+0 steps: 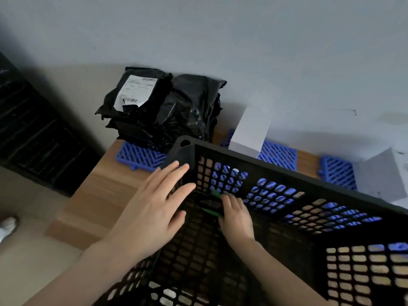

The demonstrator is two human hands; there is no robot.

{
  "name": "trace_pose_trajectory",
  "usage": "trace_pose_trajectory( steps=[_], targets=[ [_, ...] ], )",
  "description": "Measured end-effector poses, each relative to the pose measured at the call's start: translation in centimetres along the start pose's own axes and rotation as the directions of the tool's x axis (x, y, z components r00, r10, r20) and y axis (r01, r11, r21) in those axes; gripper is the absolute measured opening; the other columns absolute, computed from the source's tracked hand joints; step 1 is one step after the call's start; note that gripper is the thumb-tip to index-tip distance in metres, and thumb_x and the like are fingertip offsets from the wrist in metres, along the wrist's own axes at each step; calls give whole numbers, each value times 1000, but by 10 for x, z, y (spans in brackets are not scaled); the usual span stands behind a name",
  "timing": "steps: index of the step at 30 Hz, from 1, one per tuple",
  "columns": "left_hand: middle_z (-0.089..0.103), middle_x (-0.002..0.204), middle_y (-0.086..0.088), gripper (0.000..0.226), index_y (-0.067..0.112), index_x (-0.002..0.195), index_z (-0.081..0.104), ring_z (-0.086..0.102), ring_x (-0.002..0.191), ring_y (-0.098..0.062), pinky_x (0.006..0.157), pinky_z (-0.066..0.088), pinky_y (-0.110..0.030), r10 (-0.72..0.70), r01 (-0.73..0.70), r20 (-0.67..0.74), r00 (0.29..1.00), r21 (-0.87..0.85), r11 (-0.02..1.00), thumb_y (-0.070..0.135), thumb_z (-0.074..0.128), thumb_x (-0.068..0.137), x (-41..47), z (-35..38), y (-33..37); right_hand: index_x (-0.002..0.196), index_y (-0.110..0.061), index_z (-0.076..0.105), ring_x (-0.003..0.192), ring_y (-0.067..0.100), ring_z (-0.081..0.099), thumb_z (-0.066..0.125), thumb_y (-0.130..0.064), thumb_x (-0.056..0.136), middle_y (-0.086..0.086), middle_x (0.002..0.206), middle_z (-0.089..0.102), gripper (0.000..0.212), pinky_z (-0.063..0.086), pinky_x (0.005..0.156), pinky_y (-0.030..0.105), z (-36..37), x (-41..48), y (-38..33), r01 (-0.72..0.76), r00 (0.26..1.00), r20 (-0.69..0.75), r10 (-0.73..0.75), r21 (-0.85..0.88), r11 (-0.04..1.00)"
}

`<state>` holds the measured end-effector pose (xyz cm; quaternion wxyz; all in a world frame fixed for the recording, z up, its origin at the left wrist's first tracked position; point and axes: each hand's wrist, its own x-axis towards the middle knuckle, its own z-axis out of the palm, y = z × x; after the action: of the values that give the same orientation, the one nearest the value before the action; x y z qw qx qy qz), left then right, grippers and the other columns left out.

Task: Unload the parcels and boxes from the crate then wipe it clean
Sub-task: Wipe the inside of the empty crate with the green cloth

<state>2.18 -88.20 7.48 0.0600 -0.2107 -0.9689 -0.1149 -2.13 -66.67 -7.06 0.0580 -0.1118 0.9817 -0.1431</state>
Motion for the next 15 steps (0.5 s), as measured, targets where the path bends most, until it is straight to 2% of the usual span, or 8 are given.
trace_pose_trajectory(
  steps=[2, 4, 5, 8, 9, 11, 12, 15],
  targets=[
    [33, 155, -5, 52, 19, 131, 59, 21, 148, -19, 116, 25, -42, -5, 6, 25, 1000, -30, 1000, 24, 72, 81, 0, 1, -3, 146, -14, 36, 120, 30, 49, 57, -12, 85, 8, 147, 42, 64, 44, 97, 39, 17, -8, 1, 90, 991, 113, -79, -95, 991],
    [35, 154, -5, 50, 18, 130, 60, 23, 148, -20, 117, 25, -44, 2, 0, 41, 999, -42, 999, 24, 72, 82, 0, 1, -3, 154, -20, 12, 132, 29, 35, 48, -20, 93, 3, 158, 22, 71, 33, 107, 40, 32, -19, 1, 155, 952, 287, -107, -149, 977],
    [36, 154, -5, 49, 18, 129, 60, 23, 148, -20, 118, 25, -44, 4, -2, 45, 999, -41, 999, 25, 71, 82, 1, 1, -3, 154, -22, 9, 135, 28, 32, 48, -24, 93, 1, 159, 19, 73, 30, 110, 41, 37, -23, 3, 173, 943, 310, -117, -158, 972],
    [39, 152, -3, 46, 19, 128, 61, 25, 147, -18, 119, 23, -45, 8, -6, 42, 999, -62, 998, 24, 70, 83, 1, 0, -2, 147, -23, 38, 132, 28, 45, 66, -40, 82, 1, 151, 39, 73, 42, 104, 41, 40, -23, 7, 223, 955, 238, -176, -187, 957],
    [40, 151, -2, 45, 19, 127, 61, 25, 147, -17, 119, 23, -44, 5, -2, 35, 999, -92, 996, 23, 69, 83, 2, -1, -2, 146, -24, 39, 135, 27, 42, 65, -42, 83, 1, 152, 37, 71, 40, 105, 41, 39, -21, 8, 251, 950, 241, -200, -205, 946],
    [41, 150, -1, 42, 18, 126, 62, 24, 147, -16, 119, 23, -43, -21, 23, 14, 1000, -176, 984, 22, 69, 84, 2, -4, -2, 151, -25, 27, 143, 26, 27, 50, -39, 95, -1, 158, 22, 62, 30, 112, 41, 40, -14, 11, 281, 939, 255, -232, -178, 943],
    [41, 150, 0, 41, 19, 126, 62, 23, 147, -14, 119, 22, -42, -35, 35, 5, 999, -217, 975, 22, 67, 85, 2, -6, -2, 150, -25, 30, 141, 27, 32, 48, -33, 97, 0, 157, 25, 57, 32, 110, 41, 39, -12, 11, 276, 943, 231, -237, -149, 950],
    [37, 152, 3, 41, 22, 129, 59, 18, 148, -11, 120, 19, -37, -4, 10, 27, 1000, -217, 976, 27, 62, 88, -1, -10, -8, 128, -12, 61, 107, 29, 64, 72, -8, 80, 8, 129, 62, 49, 54, 85, 40, 32, 0, 8, 229, 972, -54, -229, -11, 973]
  ],
)
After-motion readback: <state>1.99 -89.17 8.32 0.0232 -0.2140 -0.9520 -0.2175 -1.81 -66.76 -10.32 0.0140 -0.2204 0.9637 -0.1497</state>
